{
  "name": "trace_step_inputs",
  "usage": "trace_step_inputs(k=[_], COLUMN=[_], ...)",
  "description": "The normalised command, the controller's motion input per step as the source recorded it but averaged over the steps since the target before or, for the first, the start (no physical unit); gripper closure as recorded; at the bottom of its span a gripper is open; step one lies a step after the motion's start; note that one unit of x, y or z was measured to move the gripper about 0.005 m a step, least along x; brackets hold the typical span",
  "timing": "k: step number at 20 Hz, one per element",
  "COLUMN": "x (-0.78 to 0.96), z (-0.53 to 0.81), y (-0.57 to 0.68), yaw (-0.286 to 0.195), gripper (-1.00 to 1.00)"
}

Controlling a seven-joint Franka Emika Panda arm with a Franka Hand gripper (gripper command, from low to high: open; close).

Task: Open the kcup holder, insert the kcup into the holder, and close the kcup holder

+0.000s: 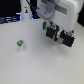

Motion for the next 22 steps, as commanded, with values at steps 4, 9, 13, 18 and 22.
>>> trace_step_inputs(k=[4,9,13,18,22], x=[-0.36,-0.32,-0.34,-0.38,-0.41], z=[0.04,-0.01,-0.11,-0.25,-0.32], y=[-0.45,-0.51,-0.51,-0.49,-0.48], yaw=[-0.230,-0.215,-0.211,-0.227,-0.231], gripper=[-1.00,-1.00,-1.00,-1.00,-1.00])
